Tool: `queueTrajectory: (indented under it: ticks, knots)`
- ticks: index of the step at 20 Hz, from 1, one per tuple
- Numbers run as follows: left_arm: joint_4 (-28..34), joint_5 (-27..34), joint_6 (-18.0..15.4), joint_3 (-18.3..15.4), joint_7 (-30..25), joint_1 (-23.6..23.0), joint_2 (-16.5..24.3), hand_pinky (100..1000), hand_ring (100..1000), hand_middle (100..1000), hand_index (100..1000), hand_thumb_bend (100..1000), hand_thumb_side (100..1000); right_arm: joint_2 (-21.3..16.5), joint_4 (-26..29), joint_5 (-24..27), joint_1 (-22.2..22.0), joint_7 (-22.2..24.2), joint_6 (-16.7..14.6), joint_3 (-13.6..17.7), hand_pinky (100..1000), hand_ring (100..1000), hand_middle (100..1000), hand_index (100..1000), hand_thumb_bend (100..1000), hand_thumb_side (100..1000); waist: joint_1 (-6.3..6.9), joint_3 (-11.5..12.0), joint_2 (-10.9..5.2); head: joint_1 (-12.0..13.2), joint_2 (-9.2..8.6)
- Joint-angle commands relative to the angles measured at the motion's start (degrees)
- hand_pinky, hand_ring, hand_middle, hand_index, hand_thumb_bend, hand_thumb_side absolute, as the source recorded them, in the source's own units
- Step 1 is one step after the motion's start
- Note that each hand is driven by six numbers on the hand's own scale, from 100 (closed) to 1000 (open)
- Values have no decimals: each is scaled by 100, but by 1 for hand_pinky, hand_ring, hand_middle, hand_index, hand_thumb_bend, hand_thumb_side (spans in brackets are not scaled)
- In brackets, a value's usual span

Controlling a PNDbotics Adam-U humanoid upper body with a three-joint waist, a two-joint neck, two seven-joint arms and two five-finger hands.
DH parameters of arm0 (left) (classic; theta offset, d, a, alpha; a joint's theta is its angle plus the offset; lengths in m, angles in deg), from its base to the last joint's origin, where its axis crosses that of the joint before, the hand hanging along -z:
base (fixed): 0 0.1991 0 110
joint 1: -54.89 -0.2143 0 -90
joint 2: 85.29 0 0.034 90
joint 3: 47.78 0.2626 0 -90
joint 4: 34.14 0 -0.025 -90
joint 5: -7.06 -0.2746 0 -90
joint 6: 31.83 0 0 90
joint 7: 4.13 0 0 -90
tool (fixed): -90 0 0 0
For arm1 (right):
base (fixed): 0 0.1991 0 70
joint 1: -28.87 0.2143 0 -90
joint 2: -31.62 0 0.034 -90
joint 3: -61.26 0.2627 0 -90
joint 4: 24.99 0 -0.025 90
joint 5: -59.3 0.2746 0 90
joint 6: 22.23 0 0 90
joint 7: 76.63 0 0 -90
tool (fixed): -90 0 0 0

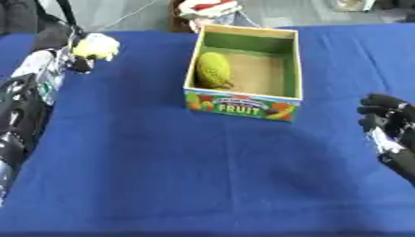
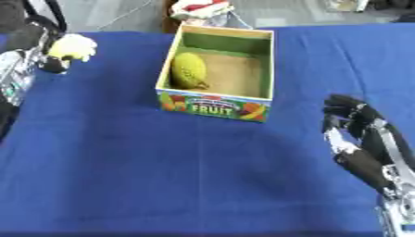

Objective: Pick up objects on the table and place them in the box.

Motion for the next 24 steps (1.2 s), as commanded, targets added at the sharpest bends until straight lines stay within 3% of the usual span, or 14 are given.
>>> queueTrajectory:
  ticks: [1, 8, 15, 19, 21, 24]
  knots:
    - [766, 198, -251, 232, -225, 222, 205, 569, 495, 492, 678, 244, 100, -68, 49, 16, 44, 2, -9, 2, 735, 794, 765, 832, 100, 372, 8, -10, -108, -11, 16]
    - [1584, 583, -820, 1000, -864, 616, -266, 597, 513, 510, 691, 248, 100, -59, 39, 31, 46, 51, -14, -45, 735, 794, 765, 833, 100, 372, -3, -79, -146, 22, 25]
    - [1337, 394, -1523, 1626, -1309, 867, -1079, 639, 565, 575, 731, 290, 100, -36, 29, 62, 77, 119, -23, -114, 735, 794, 764, 832, 100, 375, -32, -185, -139, 82, -6]
    - [1044, 121, -1829, 1776, -1436, 859, -1434, 654, 587, 610, 754, 332, 100, -18, 36, 77, 101, 149, -24, -143, 735, 794, 764, 832, 100, 377, -33, -239, -118, 106, -32]
    - [957, 20, -1906, 1793, -1426, 822, -1522, 666, 612, 650, 780, 421, 157, -14, 38, 79, 105, 155, -23, -146, 735, 794, 764, 832, 100, 378, -31, -257, -111, 103, -39]
    - [1017, -44, -1897, 1765, -1280, 781, -1484, 690, 648, 710, 819, 668, 381, -14, 41, 76, 105, 142, -19, -132, 735, 794, 764, 832, 100, 380, -13, -253, -105, 69, -41]
